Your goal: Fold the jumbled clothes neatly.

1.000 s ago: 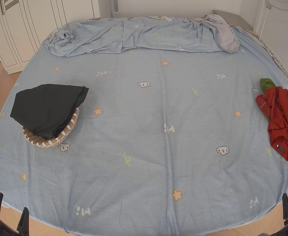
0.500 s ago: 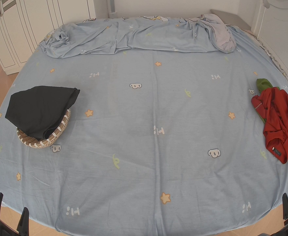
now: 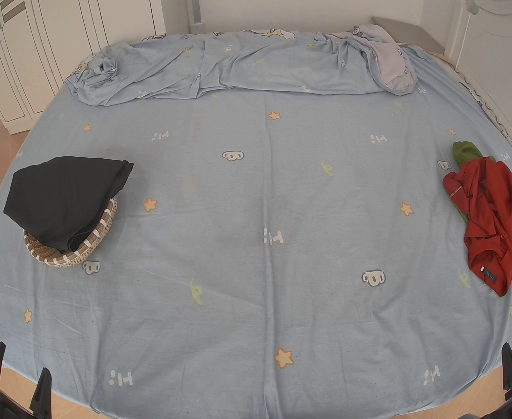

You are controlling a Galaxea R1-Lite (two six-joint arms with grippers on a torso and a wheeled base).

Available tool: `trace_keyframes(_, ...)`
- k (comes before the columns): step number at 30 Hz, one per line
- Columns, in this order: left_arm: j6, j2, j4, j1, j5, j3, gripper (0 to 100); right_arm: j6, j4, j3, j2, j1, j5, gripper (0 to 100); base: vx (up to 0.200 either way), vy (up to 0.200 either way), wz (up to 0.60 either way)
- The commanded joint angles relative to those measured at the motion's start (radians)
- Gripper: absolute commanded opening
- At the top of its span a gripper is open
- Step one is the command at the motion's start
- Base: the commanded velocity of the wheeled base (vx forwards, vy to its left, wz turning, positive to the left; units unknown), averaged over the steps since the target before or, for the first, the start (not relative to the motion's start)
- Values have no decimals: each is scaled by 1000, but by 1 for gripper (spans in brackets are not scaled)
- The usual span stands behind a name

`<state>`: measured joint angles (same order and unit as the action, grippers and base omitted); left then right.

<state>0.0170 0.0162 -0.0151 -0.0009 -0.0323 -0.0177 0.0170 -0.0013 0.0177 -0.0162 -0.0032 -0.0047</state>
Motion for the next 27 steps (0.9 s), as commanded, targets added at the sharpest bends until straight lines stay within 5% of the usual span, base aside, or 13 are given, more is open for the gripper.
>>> trace_keyframes(1,0,-16,0,-1,0,18,100,0,0,-18,16,2,0,100,-200,0,0)
trace_keyframes(22,0,-16,0,-1,0,18,100,1,0,-18,15,0,0,100,-200,0,0)
trace_keyframes(27,0,-16,0,-1,0,18,100,3,0,-18,16,0,-1,100,0,0,0)
